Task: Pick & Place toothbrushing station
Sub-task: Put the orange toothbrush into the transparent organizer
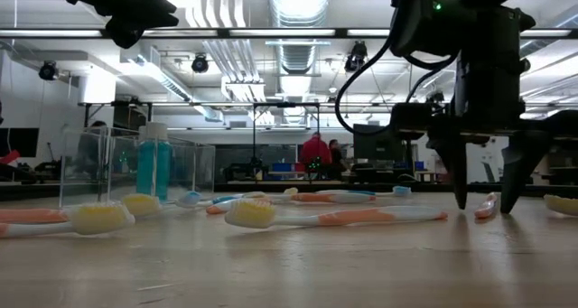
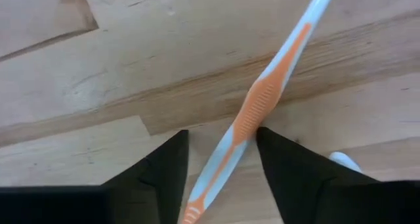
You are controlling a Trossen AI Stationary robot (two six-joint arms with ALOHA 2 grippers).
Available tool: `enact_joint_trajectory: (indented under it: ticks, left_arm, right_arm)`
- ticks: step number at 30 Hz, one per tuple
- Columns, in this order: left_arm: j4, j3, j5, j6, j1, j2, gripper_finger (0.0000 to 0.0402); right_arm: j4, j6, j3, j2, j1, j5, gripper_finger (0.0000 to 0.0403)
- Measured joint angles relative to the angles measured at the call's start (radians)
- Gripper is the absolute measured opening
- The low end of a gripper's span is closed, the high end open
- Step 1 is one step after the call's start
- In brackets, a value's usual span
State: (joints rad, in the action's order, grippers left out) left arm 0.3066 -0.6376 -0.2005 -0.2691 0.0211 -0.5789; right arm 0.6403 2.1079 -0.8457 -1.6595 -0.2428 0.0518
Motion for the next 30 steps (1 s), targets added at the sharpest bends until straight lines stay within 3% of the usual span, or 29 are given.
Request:
enact_joint_trajectory:
  ticks: [9, 14, 22, 30]
  left_arm:
    - [0.0, 0.0, 0.0, -0.001, 0.0, 0.0, 0.0126]
    - [0.0, 0.0, 0.0, -0.027, 0.0, 0.0, 0.0126]
    - [0.0, 0.0, 0.0, -0.041, 0.0, 0.0, 0.0126]
    - [-0.038, 0.0, 0.0, -0.192, 0.0, -0.004, 0.0126]
  right_arm:
    - [0.029, -0.118, 0.002, 0.004, -0.002, -0.007, 0.0026]
    - [0.025, -0.159, 0.004, 0.022, -0.004, -0.044, 0.0024]
    - [0.024, -0.348, 0.009, 0.104, -0.003, -0.2, 0.0022]
    - [-0.107, -0.59, 0.008, 0.214, -0.002, -0.335, 0.0022]
